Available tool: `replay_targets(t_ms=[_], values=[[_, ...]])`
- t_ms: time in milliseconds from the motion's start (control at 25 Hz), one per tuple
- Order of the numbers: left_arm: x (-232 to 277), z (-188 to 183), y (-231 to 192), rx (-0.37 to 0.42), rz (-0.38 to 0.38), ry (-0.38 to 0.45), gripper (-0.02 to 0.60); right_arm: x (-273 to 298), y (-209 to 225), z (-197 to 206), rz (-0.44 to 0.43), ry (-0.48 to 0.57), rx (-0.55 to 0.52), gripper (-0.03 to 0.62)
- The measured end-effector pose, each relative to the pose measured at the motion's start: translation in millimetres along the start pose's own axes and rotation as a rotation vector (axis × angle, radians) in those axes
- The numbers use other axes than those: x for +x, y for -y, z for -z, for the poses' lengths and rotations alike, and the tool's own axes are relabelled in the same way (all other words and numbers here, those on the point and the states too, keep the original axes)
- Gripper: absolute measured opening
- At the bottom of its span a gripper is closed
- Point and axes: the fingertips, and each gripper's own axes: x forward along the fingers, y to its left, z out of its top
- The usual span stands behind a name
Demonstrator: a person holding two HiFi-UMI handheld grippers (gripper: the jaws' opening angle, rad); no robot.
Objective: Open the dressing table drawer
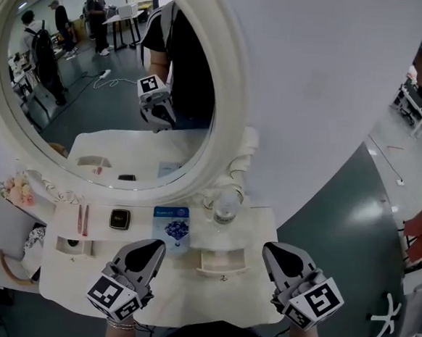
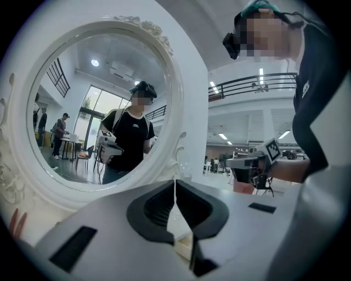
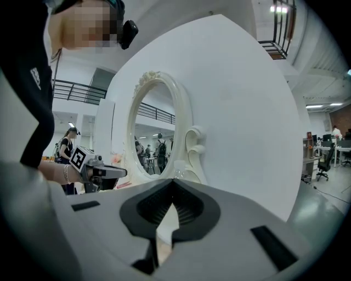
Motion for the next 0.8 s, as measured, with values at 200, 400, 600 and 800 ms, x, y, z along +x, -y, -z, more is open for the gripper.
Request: replay_targets(t_ms=[200, 400, 600, 800], values=[[-3.2, -15.6, -5.1, 0.024, -0.018, 0.022, 0.02, -4.0, 1.2, -17.6, 0.0, 0.038, -0.023, 0.018], [-4.5, -17.8, -6.8, 0.01, -0.031, 0.02, 0.02, -5.2, -0.8, -24.4, -0.002, 0.04, -0.079, 0.018], [-5.8, -16.7, -0.9, 0.001, -0.014, 0.016, 0.02, -12.0, -3.9, -33.4, -0.009, 0.071, -0.062, 0.018], [-7.7, -18.8, -0.2, 0.005, -0.009, 0.02, 0.02, -19.6, -5.0, -40.1, -0.001, 0.09, -0.059, 0.018]])
